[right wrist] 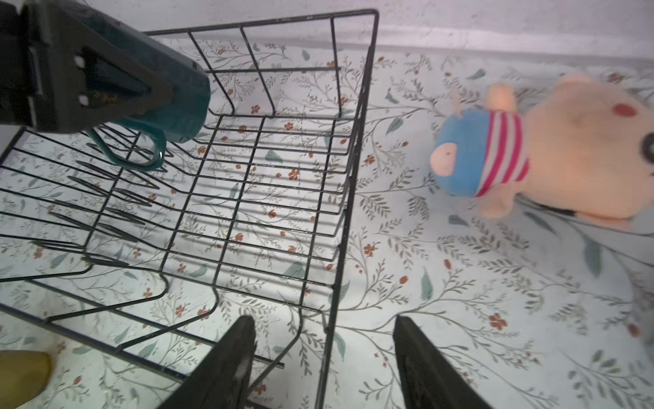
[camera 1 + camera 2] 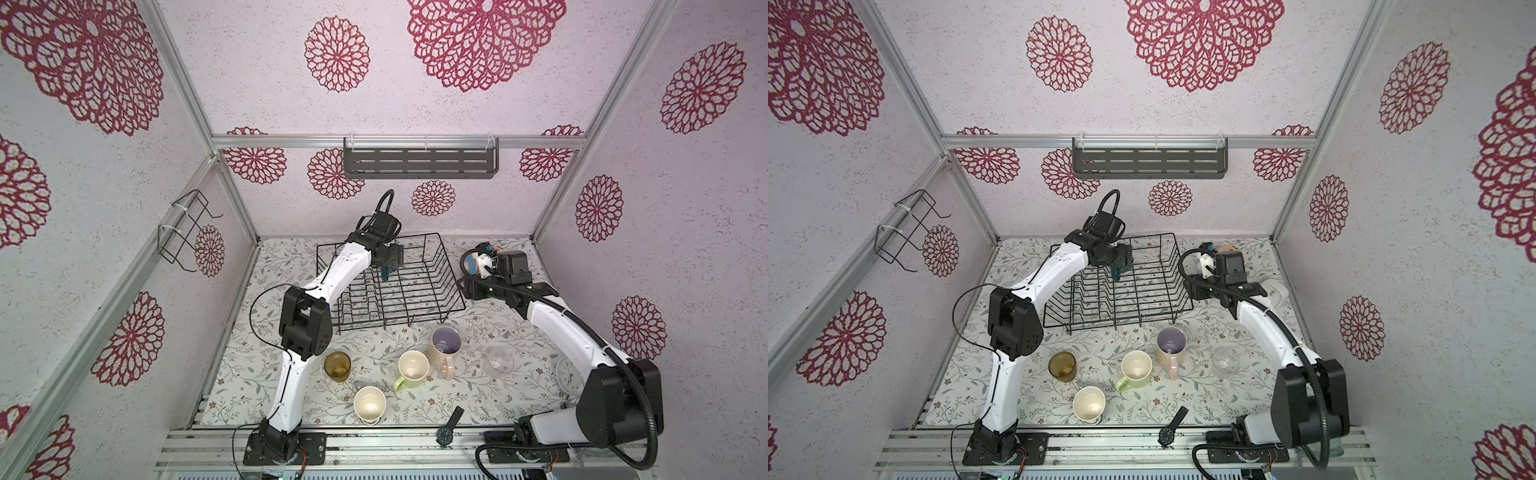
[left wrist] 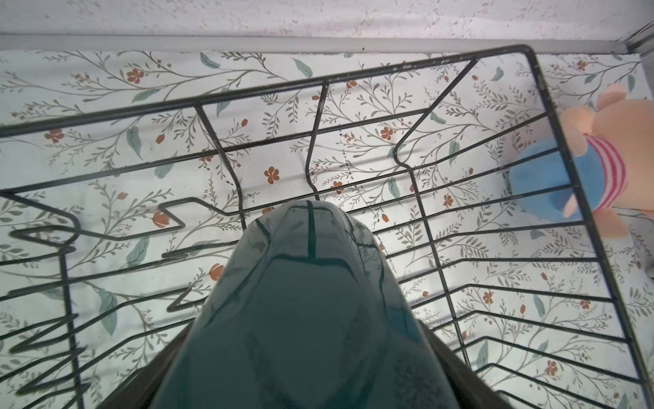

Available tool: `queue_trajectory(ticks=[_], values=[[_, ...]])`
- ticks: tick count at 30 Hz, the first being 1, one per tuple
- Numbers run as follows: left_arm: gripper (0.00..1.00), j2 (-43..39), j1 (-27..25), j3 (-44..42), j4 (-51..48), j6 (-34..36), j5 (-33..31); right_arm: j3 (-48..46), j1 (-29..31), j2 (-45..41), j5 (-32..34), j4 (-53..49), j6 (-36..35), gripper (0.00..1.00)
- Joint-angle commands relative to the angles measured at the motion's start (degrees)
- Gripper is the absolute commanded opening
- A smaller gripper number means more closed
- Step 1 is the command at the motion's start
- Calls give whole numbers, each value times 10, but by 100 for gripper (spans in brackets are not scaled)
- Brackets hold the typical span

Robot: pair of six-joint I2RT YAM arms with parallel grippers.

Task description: Load the cups into the dish rack

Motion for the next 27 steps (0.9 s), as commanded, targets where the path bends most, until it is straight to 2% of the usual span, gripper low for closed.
queue_trajectory(ticks=[1,9,11,12,17,19,22,23,25,27], values=[[53,9,-4,28,25,-4,-10,-10,-4,-32,49,26,12,69],[56,45,-4,53,6,-1,-28,-34,-7,-64,57,50,15,72],[57,50,-5,53,9,5,-26,-42,-8,-70,64,59,15,75],[57,54,-5,56,7,7,-27,-42,-7,-70,75,58,14,98],[58,74,-3,78,2,6,-18,-32,-7,-74,126,20,1,99],[58,82,-3,82,2,5,-22,-34,-6,-83,180,18,3,99],[58,92,-2,91,2,-1,-20,-59,-6,-118,296,29,29,99],[59,96,-3,93,3,-1,-19,-81,-6,-135,310,51,27,99],[60,100,-3,95,4,1,-23,-121,-7,-167,310,96,35,99],[61,104,-1,97,4,3,-36,-148,-11,-200,283,116,50,99]])
